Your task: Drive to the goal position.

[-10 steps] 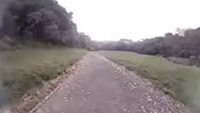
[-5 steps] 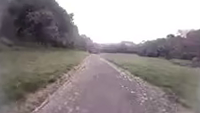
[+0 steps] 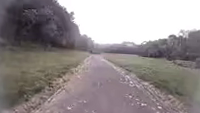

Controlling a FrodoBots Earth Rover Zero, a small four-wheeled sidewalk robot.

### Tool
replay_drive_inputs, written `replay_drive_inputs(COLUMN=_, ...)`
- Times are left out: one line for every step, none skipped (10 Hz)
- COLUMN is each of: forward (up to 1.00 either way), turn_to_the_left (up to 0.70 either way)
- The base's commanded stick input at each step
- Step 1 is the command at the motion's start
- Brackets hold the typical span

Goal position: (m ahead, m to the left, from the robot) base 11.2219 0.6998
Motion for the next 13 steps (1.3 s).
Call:
replay_drive_inputs(forward=0.85, turn_to_the_left=0.0)
replay_drive_inputs(forward=0.85, turn_to_the_left=0.0)
replay_drive_inputs(forward=0.85, turn_to_the_left=0.0)
replay_drive_inputs(forward=0.85, turn_to_the_left=0.0)
replay_drive_inputs(forward=0.85, turn_to_the_left=0.0)
replay_drive_inputs(forward=0.85, turn_to_the_left=0.0)
replay_drive_inputs(forward=0.85, turn_to_the_left=0.0)
replay_drive_inputs(forward=0.85, turn_to_the_left=0.0)
replay_drive_inputs(forward=0.85, turn_to_the_left=0.0)
replay_drive_inputs(forward=0.85, turn_to_the_left=0.0)
replay_drive_inputs(forward=0.85, turn_to_the_left=0.0)
replay_drive_inputs(forward=0.85, turn_to_the_left=0.0)
replay_drive_inputs(forward=0.85, turn_to_the_left=0.0)
